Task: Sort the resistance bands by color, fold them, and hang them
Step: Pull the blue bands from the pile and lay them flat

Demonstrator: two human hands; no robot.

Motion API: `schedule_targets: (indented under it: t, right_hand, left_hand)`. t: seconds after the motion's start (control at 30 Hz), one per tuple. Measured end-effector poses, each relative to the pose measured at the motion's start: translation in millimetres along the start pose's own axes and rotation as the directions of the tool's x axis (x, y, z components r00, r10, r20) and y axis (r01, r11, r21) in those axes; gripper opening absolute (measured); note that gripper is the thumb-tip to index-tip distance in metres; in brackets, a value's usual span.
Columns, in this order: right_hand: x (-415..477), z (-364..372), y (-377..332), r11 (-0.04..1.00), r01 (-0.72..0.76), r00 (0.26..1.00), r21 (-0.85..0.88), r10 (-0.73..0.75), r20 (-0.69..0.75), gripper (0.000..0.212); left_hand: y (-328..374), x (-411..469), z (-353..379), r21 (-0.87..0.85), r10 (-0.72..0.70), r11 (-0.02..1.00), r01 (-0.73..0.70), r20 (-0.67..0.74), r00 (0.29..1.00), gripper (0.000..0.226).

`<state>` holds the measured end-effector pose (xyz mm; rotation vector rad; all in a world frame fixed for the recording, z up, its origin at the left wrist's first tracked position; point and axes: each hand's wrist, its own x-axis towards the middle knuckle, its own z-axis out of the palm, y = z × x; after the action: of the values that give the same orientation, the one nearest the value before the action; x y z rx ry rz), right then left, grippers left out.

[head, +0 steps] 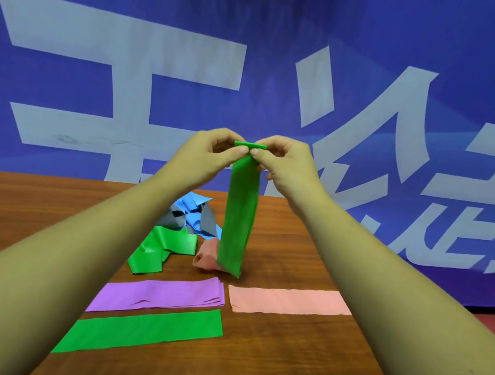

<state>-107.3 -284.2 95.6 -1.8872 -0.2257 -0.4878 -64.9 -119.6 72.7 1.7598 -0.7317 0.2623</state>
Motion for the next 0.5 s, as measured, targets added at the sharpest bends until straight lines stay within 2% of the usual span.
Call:
schedule_targets:
  t: [0.1, 0.17, 0.23, 0.33, 0.43, 0.5]
  right_hand:
    - [-2.6, -5.9, -4.6, 1.0, -0.005, 1.0, 0.026, 0.005, 0.0, 0.012]
    - [-2.9, -11.0, -9.7, 0.999, 0.019, 0.999, 0.041, -0.018, -0.03, 0.013]
    - [-1.4, -17.0, -16.9, 0.995, 0.04, 0.996, 0.092, -0.033, -0.077, 0.012]
    - [-1.0, -23.2, -27.6, 0.991, 0.037, 0.997, 0.126, -0.028, -0.074, 0.012]
    - [-5.6, -24.0, -32.5, 0.996, 0.034, 0.998, 0.088, -0.029, -0.048, 0.008]
    - [-10.7, -25.4, -32.3, 0.997, -0.01, 0.999, 0.082, 0.013, -0.035, 0.005]
  left_hand:
    - [3.1, -3.5, 5.6, -0.027, 0.017, 0.999, -0.019, -0.058, 0.998, 0.016]
    - [10.0, -3.3, 6.3, -0.063, 0.031, 0.997, -0.038, -0.102, 0.994, 0.016]
    - [17.6, -4.1, 8.3, -0.099, 0.028, 0.994, -0.034, -0.063, 0.998, 0.01]
    - [19.9, -10.8, 16.5, -0.091, -0.03, 0.995, 0.036, 0.065, 0.997, 0.019]
    - [15.0, -24.6, 24.4, -0.057, -0.102, 0.993, 0.104, 0.044, 0.994, 0.015]
    - [14.3, -34.2, 30.2, -0.14, -0.153, 0.978, 0.157, 0.037, 0.988, 0.017]
